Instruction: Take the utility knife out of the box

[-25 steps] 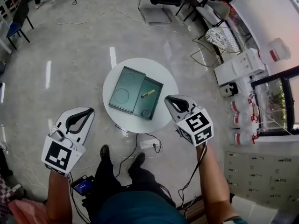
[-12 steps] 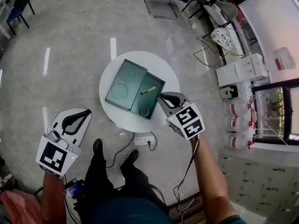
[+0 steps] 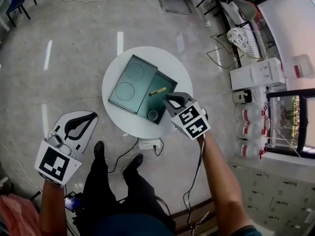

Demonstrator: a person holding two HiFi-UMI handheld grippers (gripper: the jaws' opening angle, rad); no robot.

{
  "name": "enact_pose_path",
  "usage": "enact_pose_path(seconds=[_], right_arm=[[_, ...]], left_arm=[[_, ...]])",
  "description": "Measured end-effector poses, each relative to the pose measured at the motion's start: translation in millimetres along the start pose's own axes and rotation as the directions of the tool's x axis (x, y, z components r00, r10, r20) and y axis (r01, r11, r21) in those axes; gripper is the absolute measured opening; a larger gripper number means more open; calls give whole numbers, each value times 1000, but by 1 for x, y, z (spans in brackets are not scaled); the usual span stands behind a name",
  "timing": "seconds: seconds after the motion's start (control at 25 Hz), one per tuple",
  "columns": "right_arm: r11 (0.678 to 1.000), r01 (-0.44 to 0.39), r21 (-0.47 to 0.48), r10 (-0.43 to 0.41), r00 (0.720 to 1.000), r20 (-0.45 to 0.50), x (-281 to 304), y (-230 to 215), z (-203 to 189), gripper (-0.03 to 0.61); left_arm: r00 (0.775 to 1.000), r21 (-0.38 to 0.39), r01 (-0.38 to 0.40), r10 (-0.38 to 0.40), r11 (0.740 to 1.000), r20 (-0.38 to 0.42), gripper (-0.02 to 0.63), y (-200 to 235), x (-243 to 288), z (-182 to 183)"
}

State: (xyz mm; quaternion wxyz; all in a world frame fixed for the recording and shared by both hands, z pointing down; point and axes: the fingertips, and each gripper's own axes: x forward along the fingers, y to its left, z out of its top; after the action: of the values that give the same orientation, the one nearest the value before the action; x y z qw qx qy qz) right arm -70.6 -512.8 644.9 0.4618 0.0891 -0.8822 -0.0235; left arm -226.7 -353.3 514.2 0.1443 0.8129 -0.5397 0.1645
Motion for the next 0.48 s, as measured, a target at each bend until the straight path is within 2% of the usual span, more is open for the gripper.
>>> enact_pose_path(seconds=[0.48], right_arm=[[991,-62,-116,49,993,-111,73,-4,-30,41]], left_arm=[[999,-14,11,-12,1000,-46,20,26,30,-45]])
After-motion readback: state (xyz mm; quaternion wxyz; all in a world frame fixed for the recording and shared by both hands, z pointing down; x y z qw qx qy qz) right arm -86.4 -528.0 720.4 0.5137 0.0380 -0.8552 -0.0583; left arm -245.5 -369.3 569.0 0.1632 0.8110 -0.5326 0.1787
